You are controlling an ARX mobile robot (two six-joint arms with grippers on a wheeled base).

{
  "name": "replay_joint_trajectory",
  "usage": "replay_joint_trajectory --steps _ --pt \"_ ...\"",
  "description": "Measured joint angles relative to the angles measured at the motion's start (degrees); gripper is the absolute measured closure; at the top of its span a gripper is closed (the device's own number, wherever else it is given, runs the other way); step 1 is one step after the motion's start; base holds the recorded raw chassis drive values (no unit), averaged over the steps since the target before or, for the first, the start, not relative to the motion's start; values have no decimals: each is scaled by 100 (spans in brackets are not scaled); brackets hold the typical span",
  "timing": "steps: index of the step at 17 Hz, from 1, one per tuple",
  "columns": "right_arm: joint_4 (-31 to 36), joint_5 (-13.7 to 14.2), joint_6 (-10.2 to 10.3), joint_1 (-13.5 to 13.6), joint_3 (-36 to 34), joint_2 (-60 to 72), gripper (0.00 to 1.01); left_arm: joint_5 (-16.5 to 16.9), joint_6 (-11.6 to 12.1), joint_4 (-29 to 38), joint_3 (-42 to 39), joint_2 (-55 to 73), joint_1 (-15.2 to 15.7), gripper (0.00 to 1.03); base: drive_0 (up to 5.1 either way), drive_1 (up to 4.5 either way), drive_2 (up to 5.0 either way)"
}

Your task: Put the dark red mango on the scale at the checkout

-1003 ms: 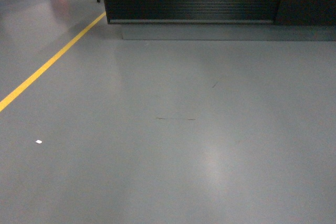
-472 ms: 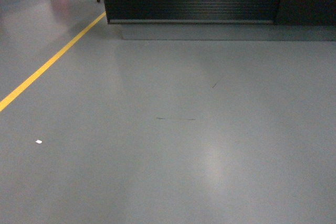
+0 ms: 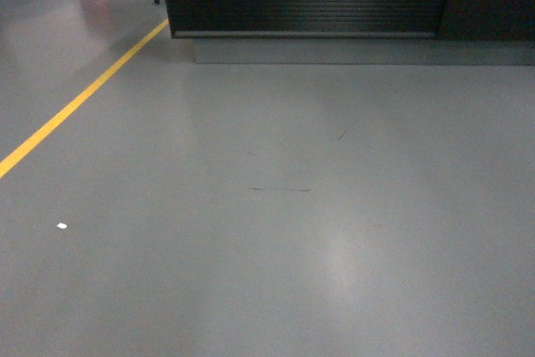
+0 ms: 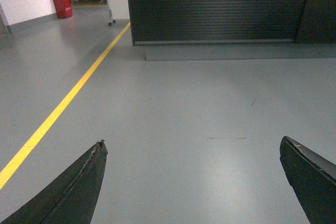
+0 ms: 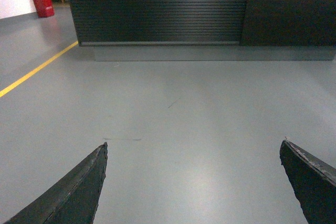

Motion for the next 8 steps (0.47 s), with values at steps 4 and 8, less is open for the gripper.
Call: replay_joint_trajectory --steps 4,8 --pt "0 0 0 0 0 0 3 0 0 2 0 0 0 5 0 0 0" --pt "2 0 0 0 0 0 3 0 2 0 0 0 0 5 0 0 0"
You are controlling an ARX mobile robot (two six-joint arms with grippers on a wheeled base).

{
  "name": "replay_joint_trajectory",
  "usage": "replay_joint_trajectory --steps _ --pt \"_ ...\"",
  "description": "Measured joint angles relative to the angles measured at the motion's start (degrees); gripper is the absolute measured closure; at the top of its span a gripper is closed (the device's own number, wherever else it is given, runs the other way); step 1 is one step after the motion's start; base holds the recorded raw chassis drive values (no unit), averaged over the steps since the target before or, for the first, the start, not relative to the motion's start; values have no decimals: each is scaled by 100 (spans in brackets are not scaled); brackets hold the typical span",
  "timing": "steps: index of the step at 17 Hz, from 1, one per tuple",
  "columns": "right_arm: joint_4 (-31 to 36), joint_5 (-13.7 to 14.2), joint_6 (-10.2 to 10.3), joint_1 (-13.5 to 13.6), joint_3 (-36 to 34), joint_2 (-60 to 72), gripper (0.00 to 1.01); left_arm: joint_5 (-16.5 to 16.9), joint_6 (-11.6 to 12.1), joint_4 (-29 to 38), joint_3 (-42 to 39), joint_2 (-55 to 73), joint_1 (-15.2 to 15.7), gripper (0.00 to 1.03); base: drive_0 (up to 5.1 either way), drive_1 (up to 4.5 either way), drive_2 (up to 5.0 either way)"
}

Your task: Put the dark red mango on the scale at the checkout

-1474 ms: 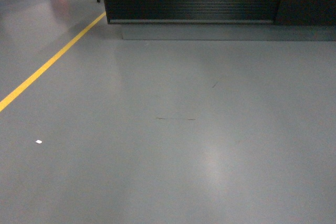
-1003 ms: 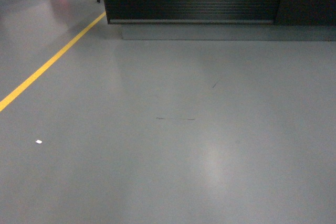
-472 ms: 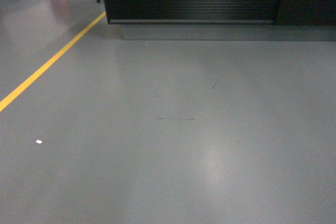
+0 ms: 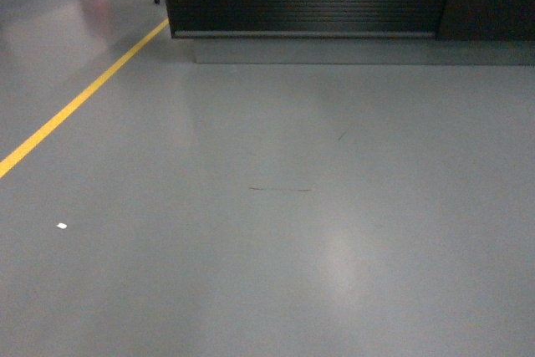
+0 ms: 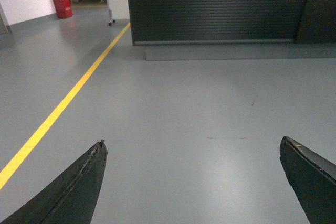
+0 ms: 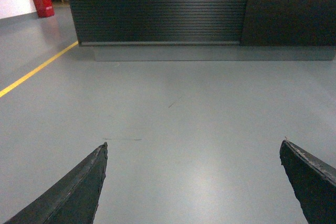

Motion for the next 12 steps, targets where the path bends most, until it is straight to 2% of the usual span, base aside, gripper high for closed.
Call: replay_joint_trajectory --steps 6,12 --pt "0 0 2 0 0 0 3 0 0 2 0 0 0 5 0 0 0" --pt "0 0 0 0 0 0 3 0 0 2 0 0 0 5 2 435 -431"
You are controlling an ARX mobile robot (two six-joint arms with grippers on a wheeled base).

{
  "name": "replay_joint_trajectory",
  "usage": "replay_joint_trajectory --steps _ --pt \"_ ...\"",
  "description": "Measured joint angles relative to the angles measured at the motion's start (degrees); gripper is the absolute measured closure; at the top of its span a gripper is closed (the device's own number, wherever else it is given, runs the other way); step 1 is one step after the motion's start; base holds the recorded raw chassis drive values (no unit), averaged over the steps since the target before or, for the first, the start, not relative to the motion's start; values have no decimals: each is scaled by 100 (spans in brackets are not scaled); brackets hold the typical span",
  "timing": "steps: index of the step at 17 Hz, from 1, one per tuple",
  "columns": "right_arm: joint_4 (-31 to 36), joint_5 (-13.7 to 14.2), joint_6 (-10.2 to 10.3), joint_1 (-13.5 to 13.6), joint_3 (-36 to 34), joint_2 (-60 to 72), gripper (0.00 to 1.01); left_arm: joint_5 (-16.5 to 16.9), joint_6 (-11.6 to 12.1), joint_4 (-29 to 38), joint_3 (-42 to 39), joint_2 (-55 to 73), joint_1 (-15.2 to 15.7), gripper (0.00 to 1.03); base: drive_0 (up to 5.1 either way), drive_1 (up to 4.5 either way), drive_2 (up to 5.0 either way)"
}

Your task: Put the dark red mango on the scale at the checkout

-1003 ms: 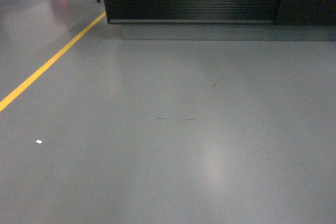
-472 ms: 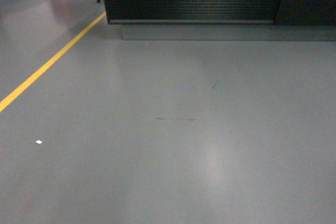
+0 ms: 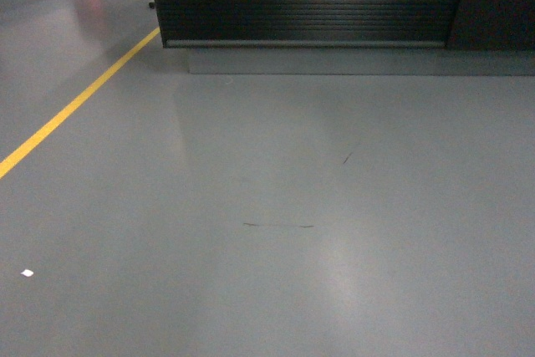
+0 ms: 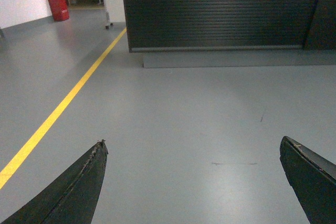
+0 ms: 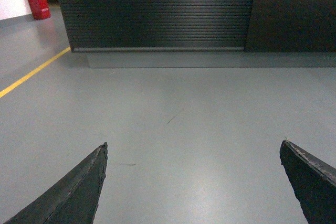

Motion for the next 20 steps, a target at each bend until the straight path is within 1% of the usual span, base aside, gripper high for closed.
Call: replay_joint_trajectory --steps 20 --pt "2 -7 0 0 0 0 3 -2 -2 0 0 0 0 5 2 435 -432"
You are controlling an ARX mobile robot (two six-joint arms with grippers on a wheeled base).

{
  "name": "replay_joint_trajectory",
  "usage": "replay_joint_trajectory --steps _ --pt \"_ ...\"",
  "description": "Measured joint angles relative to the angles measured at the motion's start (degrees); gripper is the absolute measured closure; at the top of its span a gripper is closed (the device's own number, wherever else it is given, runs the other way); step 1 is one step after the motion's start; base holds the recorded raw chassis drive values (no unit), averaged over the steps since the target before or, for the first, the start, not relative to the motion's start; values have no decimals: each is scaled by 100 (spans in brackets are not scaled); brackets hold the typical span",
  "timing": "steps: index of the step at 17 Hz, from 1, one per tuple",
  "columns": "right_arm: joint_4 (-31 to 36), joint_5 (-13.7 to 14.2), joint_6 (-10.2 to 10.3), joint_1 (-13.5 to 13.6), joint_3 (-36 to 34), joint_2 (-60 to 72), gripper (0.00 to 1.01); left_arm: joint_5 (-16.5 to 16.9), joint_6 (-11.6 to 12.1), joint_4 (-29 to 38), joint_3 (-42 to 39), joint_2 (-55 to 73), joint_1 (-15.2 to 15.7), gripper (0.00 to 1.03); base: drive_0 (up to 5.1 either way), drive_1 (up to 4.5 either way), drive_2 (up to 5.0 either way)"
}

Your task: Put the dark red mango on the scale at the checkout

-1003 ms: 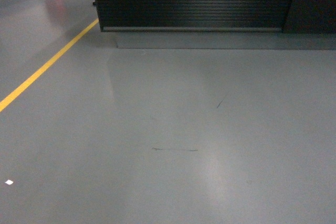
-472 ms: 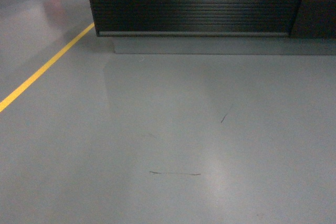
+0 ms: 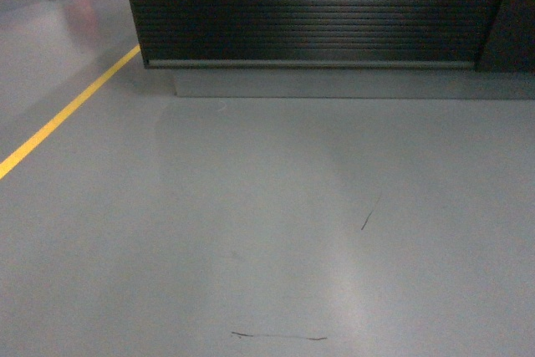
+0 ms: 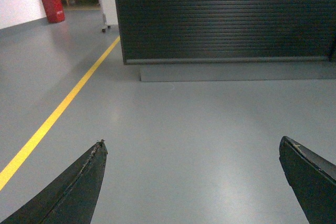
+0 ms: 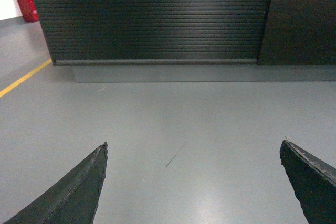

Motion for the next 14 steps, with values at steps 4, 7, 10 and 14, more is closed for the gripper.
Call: replay_joint_trajectory --steps 4,7,10,14 --pt "13 7 2 0 0 0 3 7 2 22 0 0 0 5 -2 431 -435" --pt "-7 9 2 0 0 0 3 4 2 11 0 0 0 5 -2 432 -435" --pt "-7 7 0 0 0 0 3 -7 2 -2 0 0 0 5 4 437 -429" --pt "0 9 2 0 0 0 3 0 2 2 0 0 0 5 6 439 -427"
